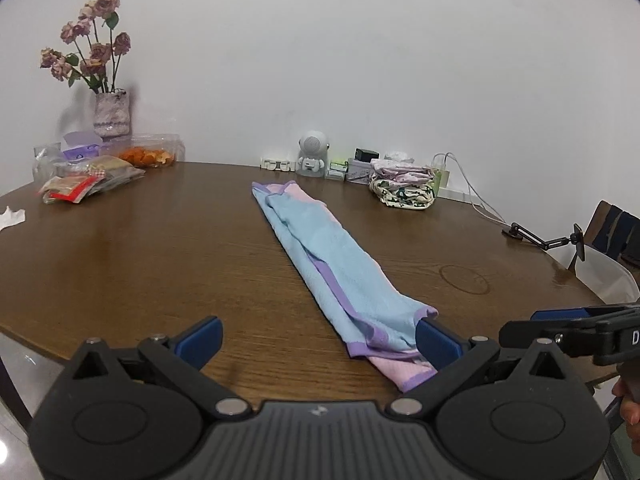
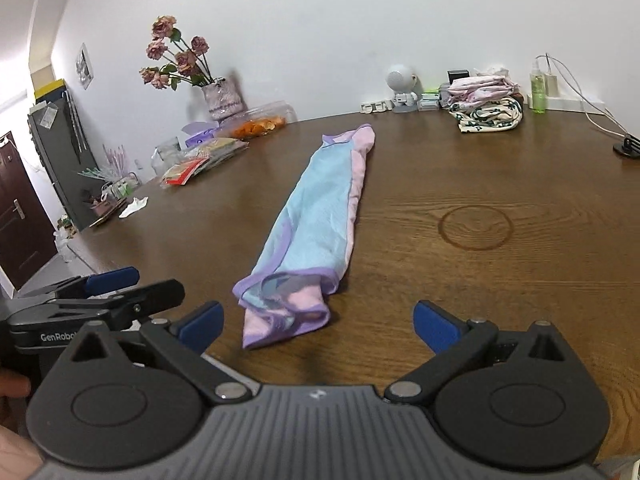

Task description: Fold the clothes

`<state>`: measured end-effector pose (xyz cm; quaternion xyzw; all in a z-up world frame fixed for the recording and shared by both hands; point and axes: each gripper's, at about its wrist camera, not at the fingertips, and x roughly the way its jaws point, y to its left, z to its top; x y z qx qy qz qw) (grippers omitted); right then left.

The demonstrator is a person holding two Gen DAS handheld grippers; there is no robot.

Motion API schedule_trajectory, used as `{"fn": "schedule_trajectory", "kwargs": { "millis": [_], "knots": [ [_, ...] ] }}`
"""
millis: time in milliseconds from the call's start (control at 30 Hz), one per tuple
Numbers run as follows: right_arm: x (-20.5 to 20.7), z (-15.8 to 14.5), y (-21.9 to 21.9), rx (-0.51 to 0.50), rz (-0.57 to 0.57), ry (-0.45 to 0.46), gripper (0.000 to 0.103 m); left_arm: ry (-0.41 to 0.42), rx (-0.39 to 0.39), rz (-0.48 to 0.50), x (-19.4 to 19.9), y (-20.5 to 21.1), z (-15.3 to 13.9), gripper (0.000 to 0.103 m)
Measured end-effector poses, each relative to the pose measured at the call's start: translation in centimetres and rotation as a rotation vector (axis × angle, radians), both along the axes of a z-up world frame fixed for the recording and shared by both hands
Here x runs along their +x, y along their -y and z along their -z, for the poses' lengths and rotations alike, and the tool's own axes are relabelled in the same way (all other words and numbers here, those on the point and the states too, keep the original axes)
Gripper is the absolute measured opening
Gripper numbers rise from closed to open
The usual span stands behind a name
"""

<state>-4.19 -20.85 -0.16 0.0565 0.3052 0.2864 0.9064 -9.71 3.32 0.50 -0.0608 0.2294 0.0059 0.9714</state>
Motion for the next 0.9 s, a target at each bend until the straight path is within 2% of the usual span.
{"fn": "schedule_trajectory", "kwargs": {
  "millis": [467,800,900],
  "knots": [
    [-2.3,-0.3,-0.9,-0.042,0.004,0.046,0.103,-0.024,-0.032,0.015,-2.0,0.0,0.4,0.103],
    [-1.4,0.1,-0.3,-0.019,0.016,0.022,0.103,-0.070,-0.039,0.025,-1.0,-0.1,0.9,0.103],
    [-0.7,0.4,-0.3,-0.019,0.010,-0.010,0.103,-0.082,-0.043,0.030,-0.7,-0.1,1.0,0.103]
  ]
}}
